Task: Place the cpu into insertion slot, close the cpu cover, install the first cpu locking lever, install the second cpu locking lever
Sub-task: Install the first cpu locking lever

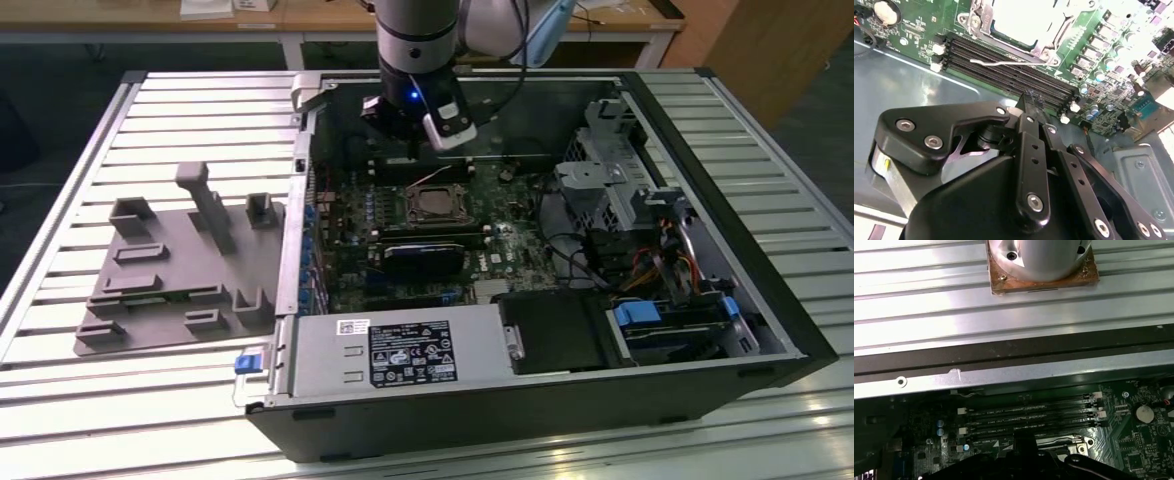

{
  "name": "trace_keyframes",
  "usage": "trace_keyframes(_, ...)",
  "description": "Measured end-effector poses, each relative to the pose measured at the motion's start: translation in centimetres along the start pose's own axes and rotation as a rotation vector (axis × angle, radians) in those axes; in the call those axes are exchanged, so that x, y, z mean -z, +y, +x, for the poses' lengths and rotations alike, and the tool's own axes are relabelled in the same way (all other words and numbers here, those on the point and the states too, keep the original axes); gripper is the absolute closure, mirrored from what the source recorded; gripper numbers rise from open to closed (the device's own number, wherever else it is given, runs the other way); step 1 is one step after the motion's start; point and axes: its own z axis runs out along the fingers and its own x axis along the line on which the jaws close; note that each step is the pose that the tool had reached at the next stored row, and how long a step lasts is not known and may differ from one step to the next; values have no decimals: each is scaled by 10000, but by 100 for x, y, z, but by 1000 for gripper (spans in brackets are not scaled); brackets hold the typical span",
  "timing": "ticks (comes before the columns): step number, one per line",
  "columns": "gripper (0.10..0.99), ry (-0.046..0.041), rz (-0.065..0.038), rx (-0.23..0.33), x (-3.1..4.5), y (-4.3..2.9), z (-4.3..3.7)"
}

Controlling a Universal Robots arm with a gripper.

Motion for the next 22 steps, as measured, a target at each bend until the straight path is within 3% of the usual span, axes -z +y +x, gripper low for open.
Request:
trace_keyframes(6, 984, -560, -17, 115, -20, -6, 1)
trace_keyframes(7, 984, -623, -28, 125, -28, -8, 1)
trace_keyframes(14, 984, -807, -52, 138, -109, -43, 1)
trace_keyframes(22, 984, -1116, -98, 214, -188, -65, 1)
